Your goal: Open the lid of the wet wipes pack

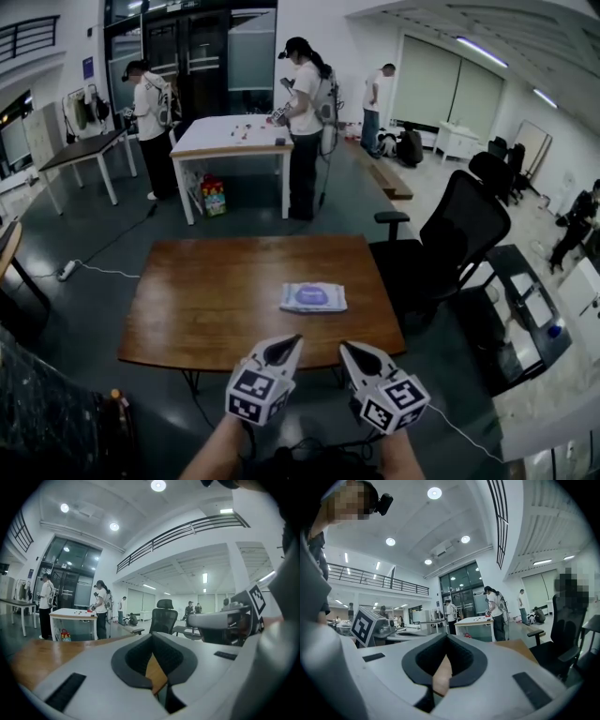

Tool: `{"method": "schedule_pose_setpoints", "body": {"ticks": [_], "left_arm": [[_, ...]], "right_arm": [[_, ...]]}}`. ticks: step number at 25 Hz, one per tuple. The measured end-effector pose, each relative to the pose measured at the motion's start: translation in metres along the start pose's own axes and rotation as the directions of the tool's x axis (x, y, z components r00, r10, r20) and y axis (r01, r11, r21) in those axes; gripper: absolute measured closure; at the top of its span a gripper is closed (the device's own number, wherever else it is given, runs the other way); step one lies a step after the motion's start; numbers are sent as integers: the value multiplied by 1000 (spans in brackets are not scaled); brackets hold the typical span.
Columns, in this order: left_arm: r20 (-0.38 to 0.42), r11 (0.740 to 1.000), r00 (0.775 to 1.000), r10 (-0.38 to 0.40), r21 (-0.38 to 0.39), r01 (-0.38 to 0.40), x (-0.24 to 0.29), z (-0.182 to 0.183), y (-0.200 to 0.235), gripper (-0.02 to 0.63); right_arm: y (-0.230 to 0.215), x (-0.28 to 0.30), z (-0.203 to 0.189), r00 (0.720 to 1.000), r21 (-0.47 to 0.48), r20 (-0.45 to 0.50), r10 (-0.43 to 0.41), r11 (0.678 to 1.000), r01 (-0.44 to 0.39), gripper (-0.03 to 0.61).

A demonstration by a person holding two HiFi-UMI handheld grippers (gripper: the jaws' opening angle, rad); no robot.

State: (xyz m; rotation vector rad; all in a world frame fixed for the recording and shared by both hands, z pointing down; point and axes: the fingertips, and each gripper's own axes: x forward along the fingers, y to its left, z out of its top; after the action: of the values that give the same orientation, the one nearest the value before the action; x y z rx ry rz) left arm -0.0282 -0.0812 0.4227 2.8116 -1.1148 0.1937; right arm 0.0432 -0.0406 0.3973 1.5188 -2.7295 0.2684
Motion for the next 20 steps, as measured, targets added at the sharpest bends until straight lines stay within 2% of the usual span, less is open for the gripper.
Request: {"method": "schedule_pose_setpoints", "body": {"ticks": [9,20], "left_arm": [[-58,999,998,16,-40,-18,42,-32,50,607],[-127,989,984,124,-63,-132,135,-44,108,607]], "right_arm": [[-37,58,-23,998,-12,-59,10,1000,-10,568],[-130,137,-27,990,-37,-113,86,995,-91,568]]}}
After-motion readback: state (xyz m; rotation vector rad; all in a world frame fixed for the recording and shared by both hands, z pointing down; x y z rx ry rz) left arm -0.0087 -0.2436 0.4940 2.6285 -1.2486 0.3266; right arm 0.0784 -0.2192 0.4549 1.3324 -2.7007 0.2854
